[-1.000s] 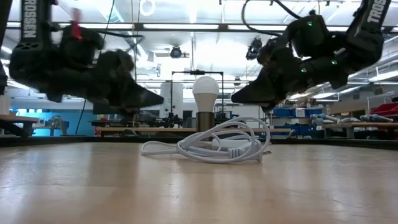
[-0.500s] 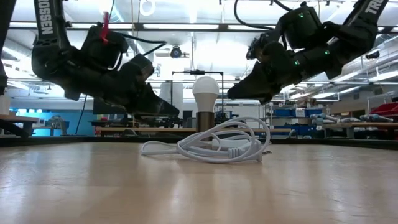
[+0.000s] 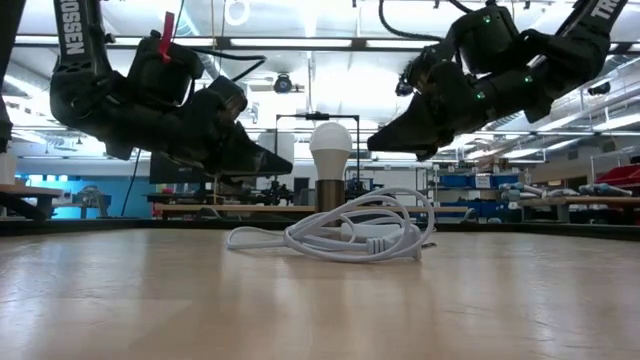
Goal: Screw lightbulb
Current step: Remove the white lightbulb from the golden lamp
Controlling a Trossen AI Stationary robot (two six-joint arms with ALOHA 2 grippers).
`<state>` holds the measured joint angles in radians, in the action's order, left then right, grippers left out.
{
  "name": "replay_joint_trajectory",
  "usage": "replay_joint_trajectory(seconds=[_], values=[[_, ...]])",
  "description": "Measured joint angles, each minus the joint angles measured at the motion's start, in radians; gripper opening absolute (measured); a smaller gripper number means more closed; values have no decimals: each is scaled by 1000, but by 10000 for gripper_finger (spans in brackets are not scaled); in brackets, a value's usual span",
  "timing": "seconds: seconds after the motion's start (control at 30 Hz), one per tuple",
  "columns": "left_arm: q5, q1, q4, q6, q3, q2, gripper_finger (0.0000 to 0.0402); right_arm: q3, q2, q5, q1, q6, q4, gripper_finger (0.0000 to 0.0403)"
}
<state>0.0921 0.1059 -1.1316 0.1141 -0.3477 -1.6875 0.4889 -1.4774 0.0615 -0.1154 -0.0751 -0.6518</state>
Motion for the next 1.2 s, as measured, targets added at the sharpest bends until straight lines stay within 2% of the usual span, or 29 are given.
replay_joint_trajectory(seconds=[0.23,0.43,0.67,0.87,1.03,1.2], values=[[39,-4,-2,-2,8,34,0,0,70,23,36,77,25,10],[41,-4,29,-4,68,165,0,1,194,14,50,44,214,6],[34,-3,274,-7,76,291,0,18,272,9,50,-62,456,4],[10,-3,337,-9,71,306,0,185,269,-46,63,-83,788,3],[-55,-3,348,-3,22,235,0,369,240,-45,52,-35,975,10],[-123,5,333,-59,-33,144,0,538,182,-46,13,3,1111,26]])
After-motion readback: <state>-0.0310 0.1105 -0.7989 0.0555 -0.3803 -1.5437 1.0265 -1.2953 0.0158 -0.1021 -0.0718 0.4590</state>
